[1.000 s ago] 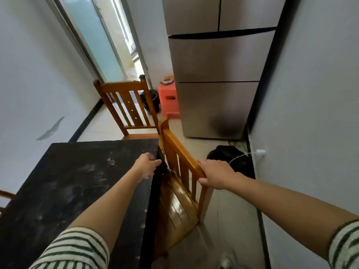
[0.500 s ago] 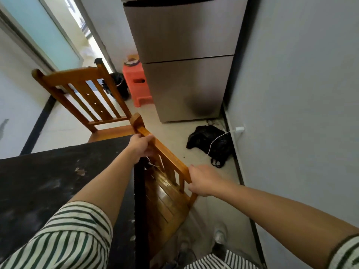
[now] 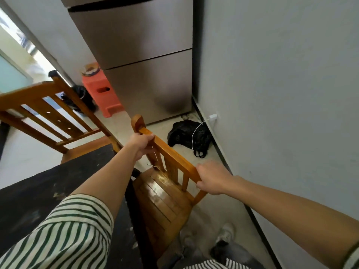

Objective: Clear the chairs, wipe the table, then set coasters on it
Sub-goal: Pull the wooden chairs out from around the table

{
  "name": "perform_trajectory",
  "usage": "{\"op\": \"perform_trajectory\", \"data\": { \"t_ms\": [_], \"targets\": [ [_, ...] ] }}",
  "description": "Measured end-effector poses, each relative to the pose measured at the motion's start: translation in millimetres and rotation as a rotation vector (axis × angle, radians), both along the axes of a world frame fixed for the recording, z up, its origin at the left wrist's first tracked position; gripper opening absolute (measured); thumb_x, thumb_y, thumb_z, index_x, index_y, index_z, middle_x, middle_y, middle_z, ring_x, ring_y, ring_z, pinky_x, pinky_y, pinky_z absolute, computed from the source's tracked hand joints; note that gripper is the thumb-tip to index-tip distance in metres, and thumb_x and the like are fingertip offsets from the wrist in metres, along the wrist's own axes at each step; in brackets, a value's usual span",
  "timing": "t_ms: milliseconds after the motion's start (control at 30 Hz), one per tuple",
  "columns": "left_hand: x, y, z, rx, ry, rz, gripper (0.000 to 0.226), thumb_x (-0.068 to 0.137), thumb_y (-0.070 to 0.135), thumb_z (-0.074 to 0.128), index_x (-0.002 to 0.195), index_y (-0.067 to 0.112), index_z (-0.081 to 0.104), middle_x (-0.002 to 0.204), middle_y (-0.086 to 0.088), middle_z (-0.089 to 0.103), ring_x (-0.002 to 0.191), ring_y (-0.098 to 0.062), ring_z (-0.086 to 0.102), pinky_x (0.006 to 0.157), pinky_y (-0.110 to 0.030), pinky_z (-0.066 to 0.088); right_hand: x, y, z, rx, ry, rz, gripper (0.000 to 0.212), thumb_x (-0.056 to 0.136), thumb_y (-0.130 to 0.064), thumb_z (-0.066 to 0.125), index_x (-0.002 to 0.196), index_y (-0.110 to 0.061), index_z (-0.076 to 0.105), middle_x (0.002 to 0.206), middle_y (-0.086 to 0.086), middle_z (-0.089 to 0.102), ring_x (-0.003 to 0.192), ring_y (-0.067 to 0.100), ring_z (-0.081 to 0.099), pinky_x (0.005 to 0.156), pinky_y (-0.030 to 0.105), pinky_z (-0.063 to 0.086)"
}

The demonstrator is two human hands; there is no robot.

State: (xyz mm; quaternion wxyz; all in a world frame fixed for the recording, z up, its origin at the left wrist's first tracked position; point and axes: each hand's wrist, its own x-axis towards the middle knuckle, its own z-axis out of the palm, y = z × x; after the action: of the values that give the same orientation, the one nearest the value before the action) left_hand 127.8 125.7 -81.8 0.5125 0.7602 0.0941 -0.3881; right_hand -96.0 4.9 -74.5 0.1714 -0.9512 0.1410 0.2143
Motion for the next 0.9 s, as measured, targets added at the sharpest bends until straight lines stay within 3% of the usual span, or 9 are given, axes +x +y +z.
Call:
{"op": "perform_trajectory", "data": {
  "t_ms": [133,267,367,500,633,767,900],
  "targets": [
    [-13,-30,4,0.007,-0.026,-0.088,0.025,0.098,0.014,0.055,0.120,0.003,0.050,0.092,-0.012,0.063,0.083,-0.025,0.066,0.077,-0.041,0.057,-17,-2,-2,0.033,0.008,-0.094,0.016,0.089,-0.032,0.059,0.094,-0.018,0.055,0.081,0.000,0.058,0.074,0.019,0.061,0.070,0.036,0.056],
    [-24,-69,5,-0.001,-0.048,-0.220,0.026,0.099,0.013,0.052,0.122,0.001,0.053,0.093,-0.014,0.063,0.084,-0.026,0.065,0.072,-0.041,0.055,-35,-6,-4,0.049,-0.015,-0.193,0.014,0.092,-0.028,0.056,0.085,-0.020,0.046,0.073,-0.003,0.051,0.063,0.014,0.053,0.052,0.025,0.039],
    [-25,-86,5,0.008,-0.055,-0.264,0.026,0.099,0.012,0.053,0.122,0.000,0.054,0.099,-0.016,0.064,0.091,-0.029,0.066,0.066,-0.038,0.055,-40,-12,-4,0.028,-0.042,-0.237,0.013,0.090,-0.026,0.056,0.087,-0.017,0.046,0.077,0.000,0.051,0.070,0.022,0.056,0.058,0.030,0.040],
    [-27,-98,1,-0.005,-0.042,-0.295,0.029,0.098,0.012,0.054,0.125,0.000,0.053,0.113,-0.020,0.063,0.109,-0.035,0.064,0.078,-0.043,0.055,-45,-23,-6,0.058,-0.031,-0.313,0.015,0.091,-0.029,0.059,0.092,-0.018,0.050,0.076,-0.002,0.052,0.068,0.017,0.055,0.052,0.026,0.039],
    [-25,-96,-2,-0.031,-0.035,-0.303,0.030,0.097,0.014,0.057,0.125,0.003,0.053,0.117,-0.020,0.064,0.106,-0.033,0.065,0.075,-0.042,0.056,-40,-35,-7,0.151,0.035,-0.341,0.023,0.085,-0.033,0.065,0.098,-0.021,0.049,0.082,-0.002,0.055,0.075,0.017,0.059,0.062,0.030,0.050],
    [-19,-89,-2,-0.036,-0.017,-0.326,0.040,0.096,0.012,0.059,0.134,0.007,0.048,0.116,-0.018,0.066,0.100,-0.031,0.069,0.070,-0.039,0.058,-29,-45,-12,0.404,0.122,-0.396,0.040,0.082,-0.031,0.073,0.114,-0.025,0.050,0.096,-0.001,0.060,0.087,0.019,0.064,0.070,0.030,0.055],
    [-9,-85,5,-0.079,-0.064,-0.307,0.053,0.096,0.008,0.058,0.145,0.009,0.037,0.118,-0.018,0.065,0.104,-0.032,0.067,0.088,-0.046,0.056,-17,-59,-10,0.404,0.133,-0.344,0.029,0.083,-0.023,0.071,0.105,-0.021,0.053,0.089,0.002,0.061,0.082,0.020,0.064,0.071,0.033,0.056]
  ]
}}
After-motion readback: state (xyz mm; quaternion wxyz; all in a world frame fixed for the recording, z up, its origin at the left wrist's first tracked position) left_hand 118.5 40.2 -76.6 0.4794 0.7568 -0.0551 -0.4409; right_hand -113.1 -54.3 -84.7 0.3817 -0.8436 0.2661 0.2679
